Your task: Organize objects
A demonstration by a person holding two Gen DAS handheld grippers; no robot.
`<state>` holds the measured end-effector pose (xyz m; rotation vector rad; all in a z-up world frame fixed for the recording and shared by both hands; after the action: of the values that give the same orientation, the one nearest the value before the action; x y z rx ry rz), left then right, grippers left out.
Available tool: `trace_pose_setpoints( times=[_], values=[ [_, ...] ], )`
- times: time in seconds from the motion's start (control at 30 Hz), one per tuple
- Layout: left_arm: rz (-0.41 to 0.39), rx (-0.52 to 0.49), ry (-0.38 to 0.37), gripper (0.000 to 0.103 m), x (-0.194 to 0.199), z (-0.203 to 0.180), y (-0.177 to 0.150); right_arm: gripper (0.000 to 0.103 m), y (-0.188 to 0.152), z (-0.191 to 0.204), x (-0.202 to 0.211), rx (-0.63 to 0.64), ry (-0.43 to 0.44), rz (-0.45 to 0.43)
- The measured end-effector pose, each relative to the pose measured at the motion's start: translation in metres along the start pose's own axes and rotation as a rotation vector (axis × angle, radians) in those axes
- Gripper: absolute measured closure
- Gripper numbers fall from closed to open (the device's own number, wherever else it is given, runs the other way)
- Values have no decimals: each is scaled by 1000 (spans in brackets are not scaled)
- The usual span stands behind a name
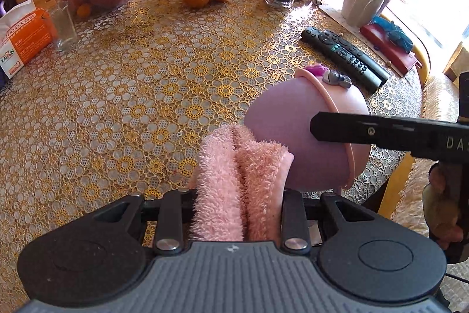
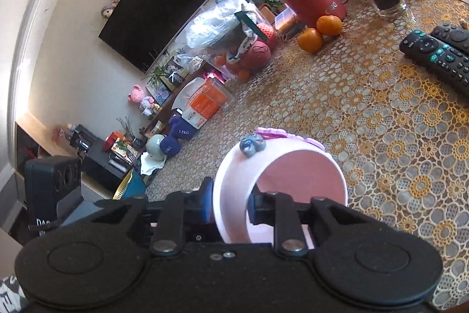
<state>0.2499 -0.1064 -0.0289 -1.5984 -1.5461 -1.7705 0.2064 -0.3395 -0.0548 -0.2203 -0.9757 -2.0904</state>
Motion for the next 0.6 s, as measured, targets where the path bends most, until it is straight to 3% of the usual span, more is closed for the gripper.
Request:
trace_pose_setpoints(
  times=[0.1,0.33,0.6],
  values=[
    [-20,22,-27,73,15,9,-1,83,-6,11,1,124,-7,17],
    [-44,-35,-41,73,45,5,-1,85,-35,55,12,570,19,69],
    [-31,-60,-22,73,40,2,12,85,-83,106,11,1011,-27,73]
  ],
)
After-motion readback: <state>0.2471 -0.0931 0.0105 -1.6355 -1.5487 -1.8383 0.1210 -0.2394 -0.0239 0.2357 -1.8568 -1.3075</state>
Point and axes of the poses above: each gripper's, at about its wrist camera, not at the fingertips, and x roughly against the way its jaws point, z to its left, y to its top, the point moved 1 cm from there along -x, roughly the way its jaws point, and after that the axes turned 5 degrees about -y, right-handed, at the moved point
